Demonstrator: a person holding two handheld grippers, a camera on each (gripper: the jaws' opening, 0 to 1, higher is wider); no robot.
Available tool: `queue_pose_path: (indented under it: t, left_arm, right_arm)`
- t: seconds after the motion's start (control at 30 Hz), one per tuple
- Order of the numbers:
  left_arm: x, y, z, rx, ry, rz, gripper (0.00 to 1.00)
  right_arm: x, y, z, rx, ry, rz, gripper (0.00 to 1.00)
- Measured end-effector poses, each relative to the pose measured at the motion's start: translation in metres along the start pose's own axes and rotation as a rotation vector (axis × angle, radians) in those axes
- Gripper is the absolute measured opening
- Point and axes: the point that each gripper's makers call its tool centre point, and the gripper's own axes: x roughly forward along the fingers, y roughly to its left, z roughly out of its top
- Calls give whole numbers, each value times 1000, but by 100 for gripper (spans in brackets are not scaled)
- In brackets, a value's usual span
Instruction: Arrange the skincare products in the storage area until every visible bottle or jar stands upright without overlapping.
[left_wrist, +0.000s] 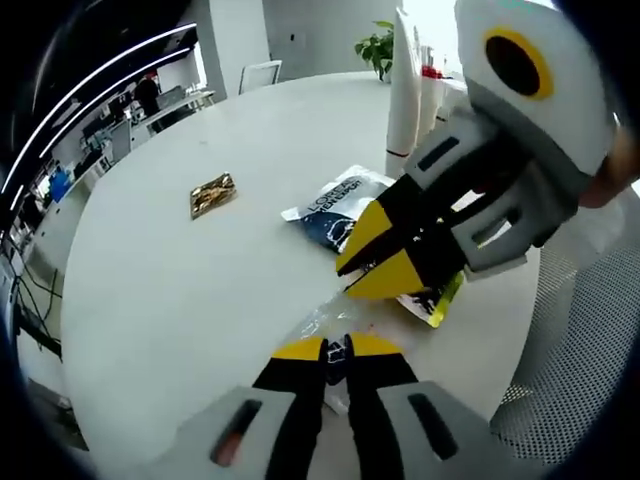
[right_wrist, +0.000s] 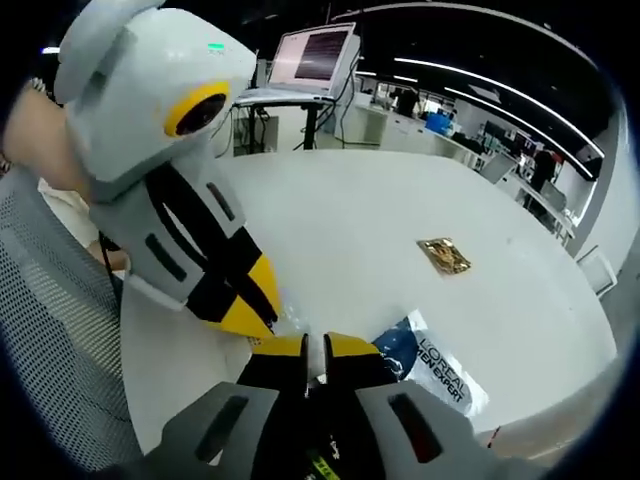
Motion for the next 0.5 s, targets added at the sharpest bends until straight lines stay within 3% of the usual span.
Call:
queue_pose_path:
  t: [0.5]
  left_arm:
    - [-2, -2, 2, -70, 10, 27, 12]
  right_arm:
    - [-9, 23, -11, -75, 19, 66, 29]
